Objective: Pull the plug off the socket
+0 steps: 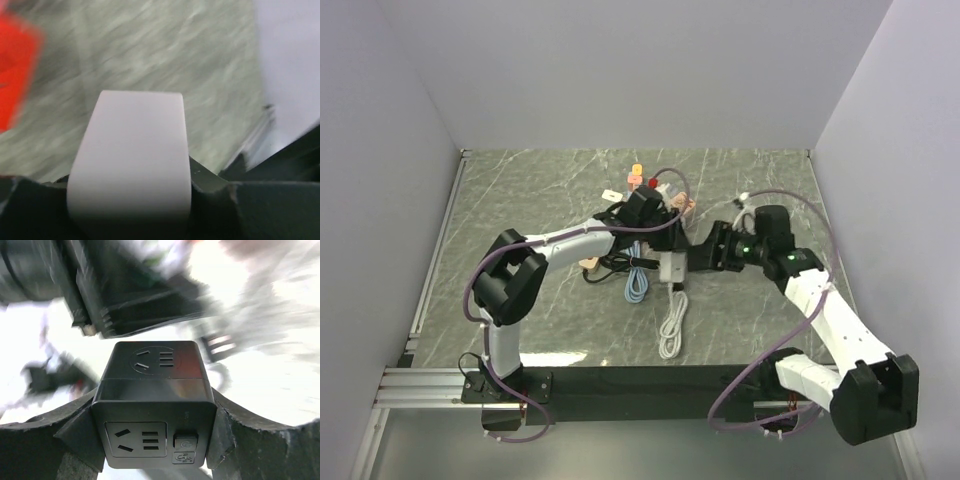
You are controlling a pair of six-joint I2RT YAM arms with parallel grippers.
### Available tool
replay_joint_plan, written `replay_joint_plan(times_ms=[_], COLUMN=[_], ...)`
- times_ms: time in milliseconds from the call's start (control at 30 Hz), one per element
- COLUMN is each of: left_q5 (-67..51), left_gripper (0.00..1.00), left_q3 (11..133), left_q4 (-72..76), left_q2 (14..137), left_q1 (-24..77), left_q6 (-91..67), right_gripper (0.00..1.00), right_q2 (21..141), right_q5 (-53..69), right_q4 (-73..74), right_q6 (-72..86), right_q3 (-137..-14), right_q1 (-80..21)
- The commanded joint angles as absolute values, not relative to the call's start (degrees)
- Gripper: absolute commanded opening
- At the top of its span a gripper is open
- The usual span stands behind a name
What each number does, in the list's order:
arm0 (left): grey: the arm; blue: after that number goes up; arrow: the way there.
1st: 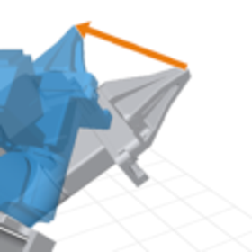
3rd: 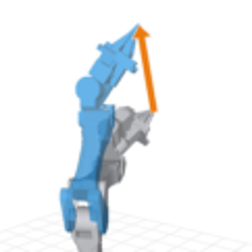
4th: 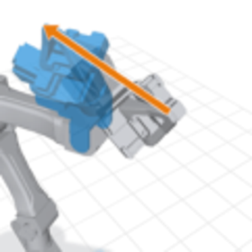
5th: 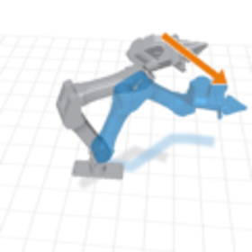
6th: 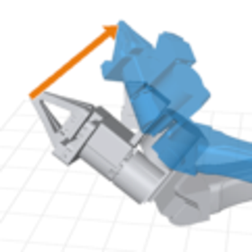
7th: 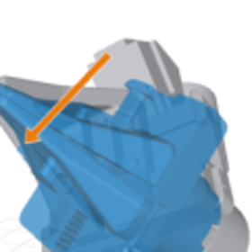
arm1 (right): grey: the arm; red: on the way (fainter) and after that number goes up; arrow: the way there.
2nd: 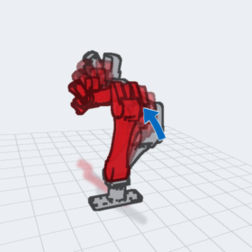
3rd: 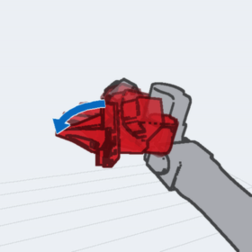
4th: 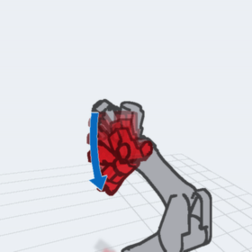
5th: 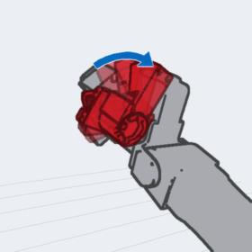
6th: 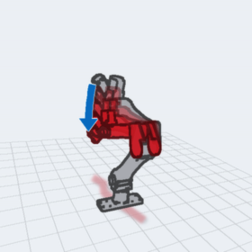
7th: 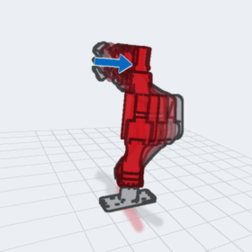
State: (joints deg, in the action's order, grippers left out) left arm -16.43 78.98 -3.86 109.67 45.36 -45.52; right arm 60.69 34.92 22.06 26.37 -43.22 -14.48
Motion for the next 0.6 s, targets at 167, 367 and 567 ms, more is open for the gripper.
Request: replay_joint_plan(times_ms=[167, 367, 567], left_q5=[-17.57, -23.45, -32.70], left_gripper=[0.00, 0.00, 0.00], left_q3=[71.02, 71.54, 75.05], left_q4=[-14.94, -12.41, -9.75], left_q2=[106.35, 101.96, 93.18], left_q1=[36.05, 35.16, 35.07], left_q6=[-29.98, -31.63, -36.38], right_gripper=[0.00, 0.00, 0.00], right_q2=[56.69, 68.53, 81.55], right_q5=[23.92, -11.82, -21.72], right_q4=[33.57, 49.28, 53.18], right_q6=[18.73, 25.37, 39.96], right_q3=[-54.75, -62.82, -63.28], right_q1=[-1.52, 1.58, 10.62])
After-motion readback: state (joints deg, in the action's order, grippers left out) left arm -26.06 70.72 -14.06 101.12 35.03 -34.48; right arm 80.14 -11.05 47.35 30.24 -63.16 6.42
